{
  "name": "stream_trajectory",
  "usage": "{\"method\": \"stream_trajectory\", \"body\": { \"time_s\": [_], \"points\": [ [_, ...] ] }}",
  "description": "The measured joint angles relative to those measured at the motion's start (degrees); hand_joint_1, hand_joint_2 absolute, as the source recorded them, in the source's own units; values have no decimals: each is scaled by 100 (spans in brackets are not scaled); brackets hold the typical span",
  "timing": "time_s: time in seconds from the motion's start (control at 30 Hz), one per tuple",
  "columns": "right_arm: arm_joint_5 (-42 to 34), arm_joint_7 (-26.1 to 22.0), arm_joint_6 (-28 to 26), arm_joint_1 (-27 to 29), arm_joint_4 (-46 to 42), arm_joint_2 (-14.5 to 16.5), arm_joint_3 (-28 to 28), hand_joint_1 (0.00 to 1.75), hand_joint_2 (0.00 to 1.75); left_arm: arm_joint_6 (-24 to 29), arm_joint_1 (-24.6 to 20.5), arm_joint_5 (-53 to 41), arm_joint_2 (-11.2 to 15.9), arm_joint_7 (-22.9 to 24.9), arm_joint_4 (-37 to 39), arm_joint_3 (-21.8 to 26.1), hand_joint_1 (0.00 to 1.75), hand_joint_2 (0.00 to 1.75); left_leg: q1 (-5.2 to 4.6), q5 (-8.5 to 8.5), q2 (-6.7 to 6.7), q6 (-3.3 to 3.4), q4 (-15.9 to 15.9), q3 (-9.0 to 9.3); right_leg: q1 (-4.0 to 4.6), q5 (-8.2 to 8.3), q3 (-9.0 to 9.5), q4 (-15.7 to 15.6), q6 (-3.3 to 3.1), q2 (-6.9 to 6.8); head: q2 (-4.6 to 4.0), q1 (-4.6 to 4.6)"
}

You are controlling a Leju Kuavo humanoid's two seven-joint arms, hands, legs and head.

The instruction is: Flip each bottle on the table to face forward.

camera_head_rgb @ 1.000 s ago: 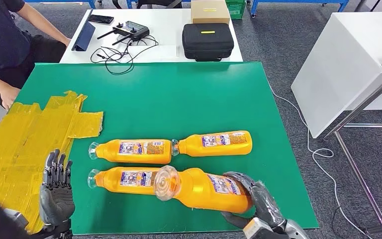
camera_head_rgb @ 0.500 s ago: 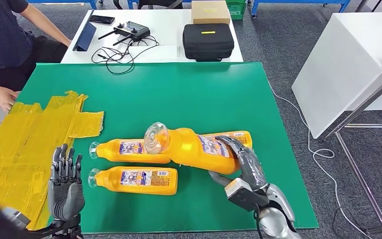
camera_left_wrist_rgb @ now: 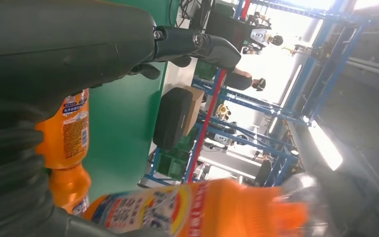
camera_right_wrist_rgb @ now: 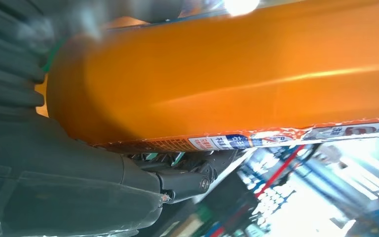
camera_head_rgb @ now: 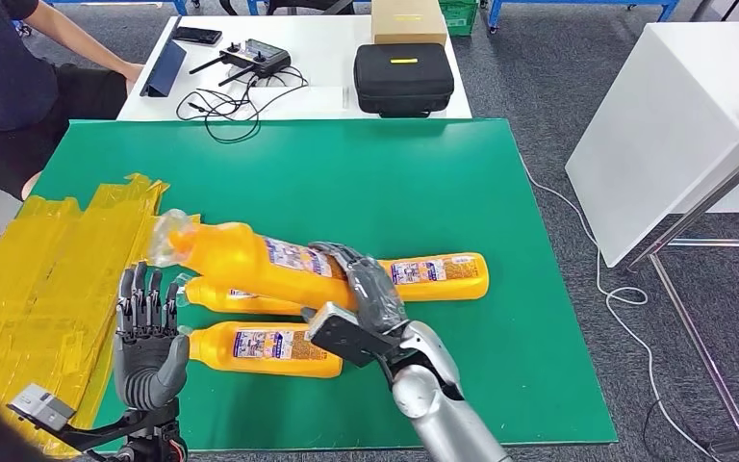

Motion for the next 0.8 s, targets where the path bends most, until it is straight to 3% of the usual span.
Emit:
{"method": "stream_trajectory", "body": {
  "time_s": [0.27,0.8],
  "points": [
    [322,89,88,-231,236,435,462,175,175,277,43,113,20,78,-122,-291,0,175,-3,0,-10,0,0,-2,-2,0,0,0,0,-3,0,3],
    [327,191,-3,-362,526,457,1033,175,175,330,41,281,50,154,-207,-565,0,175,-6,0,-15,0,0,-3,-8,0,-1,-1,0,-8,0,4]
  ]
}}
